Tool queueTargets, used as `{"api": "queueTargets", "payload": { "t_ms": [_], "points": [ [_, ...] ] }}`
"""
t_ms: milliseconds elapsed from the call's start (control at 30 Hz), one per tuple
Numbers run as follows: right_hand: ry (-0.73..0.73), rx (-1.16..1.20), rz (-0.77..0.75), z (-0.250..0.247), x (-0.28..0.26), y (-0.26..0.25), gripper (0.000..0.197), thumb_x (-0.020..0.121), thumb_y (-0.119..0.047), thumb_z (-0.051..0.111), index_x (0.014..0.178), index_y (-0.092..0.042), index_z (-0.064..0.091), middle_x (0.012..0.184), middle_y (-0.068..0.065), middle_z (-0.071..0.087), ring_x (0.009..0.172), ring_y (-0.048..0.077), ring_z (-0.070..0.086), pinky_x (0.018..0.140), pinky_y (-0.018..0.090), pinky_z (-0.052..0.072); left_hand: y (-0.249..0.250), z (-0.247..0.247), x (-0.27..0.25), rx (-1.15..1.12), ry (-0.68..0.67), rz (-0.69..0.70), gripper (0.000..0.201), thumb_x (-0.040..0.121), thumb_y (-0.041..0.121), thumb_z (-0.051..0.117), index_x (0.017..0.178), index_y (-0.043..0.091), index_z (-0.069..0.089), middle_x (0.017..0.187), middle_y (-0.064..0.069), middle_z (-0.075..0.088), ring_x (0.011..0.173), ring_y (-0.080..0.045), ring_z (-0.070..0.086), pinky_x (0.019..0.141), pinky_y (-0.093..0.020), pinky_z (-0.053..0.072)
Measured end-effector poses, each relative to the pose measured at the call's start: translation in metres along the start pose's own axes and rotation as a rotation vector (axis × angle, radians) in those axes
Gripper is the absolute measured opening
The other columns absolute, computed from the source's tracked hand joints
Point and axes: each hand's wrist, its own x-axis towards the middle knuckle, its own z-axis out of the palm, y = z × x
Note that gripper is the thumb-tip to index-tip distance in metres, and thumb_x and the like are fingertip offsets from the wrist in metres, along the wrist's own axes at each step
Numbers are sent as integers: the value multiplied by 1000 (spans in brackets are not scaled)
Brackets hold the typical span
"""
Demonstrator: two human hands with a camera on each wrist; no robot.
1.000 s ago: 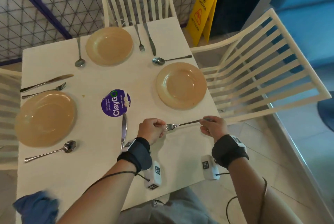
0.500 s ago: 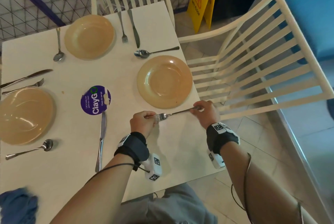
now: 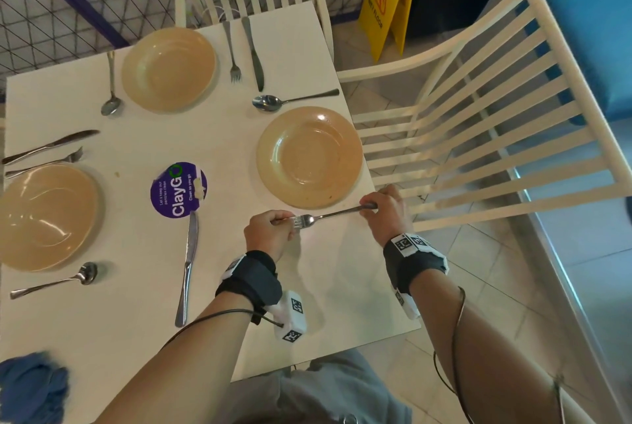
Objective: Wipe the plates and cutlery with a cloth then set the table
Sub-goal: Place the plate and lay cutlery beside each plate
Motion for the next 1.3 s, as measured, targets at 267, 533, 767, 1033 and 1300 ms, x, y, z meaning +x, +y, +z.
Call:
{"api": "queueTargets", "payload": {
  "t_ms": [267, 533, 767, 1033, 1300],
  "points": [
    [10, 12, -2, 7, 2, 0, 17, 83, -5, 76, 99, -10, 77, 109, 8, 54, 91, 28, 67, 86, 43, 56, -4, -7, 2, -30, -39, -8, 14, 83, 7, 71, 82, 20, 77, 68, 0, 75, 67, -21, 69, 89, -46, 61],
    [91, 75, 46, 6, -35, -22, 32, 86, -13, 73, 118, -20, 71, 122, 1, 53, 85, 19, 61, 84, 24, 42, -8, -64, 3, 8, 16, 102, 8, 92, 17, 68, 93, 19, 75, 92, -3, 76, 81, -16, 68, 89, -17, 53],
    [34, 130, -41, 53, -89, -76, 23, 86, -23, 74, 108, -25, 73, 109, -6, 61, 75, 17, 64, 81, 31, 52, -25, -141, 55, 503, 227, 159, 29, 89, 27, 68, 117, 18, 69, 120, -10, 64, 104, -35, 63, 88, -40, 48],
    [-221, 15, -93, 125, -133, -136, 21, 91, -35, 64, 109, -26, 70, 104, -7, 66, 89, 13, 65, 82, 31, 53, -52, -159, 59, 832, 100, 76, 35, 97, 44, 52, 106, 11, 60, 104, -16, 68, 98, -39, 65, 74, -38, 44],
    [-415, -76, -2, 175, -159, -170, 34, 96, -41, 58, 123, -22, 64, 119, -3, 63, 104, 19, 63, 93, 32, 49, -60, -173, 56, 908, -29, 133, 41, 93, 22, 59, 131, 10, 49, 127, -18, 61, 117, -40, 59, 93, -42, 49]
  ]
}}
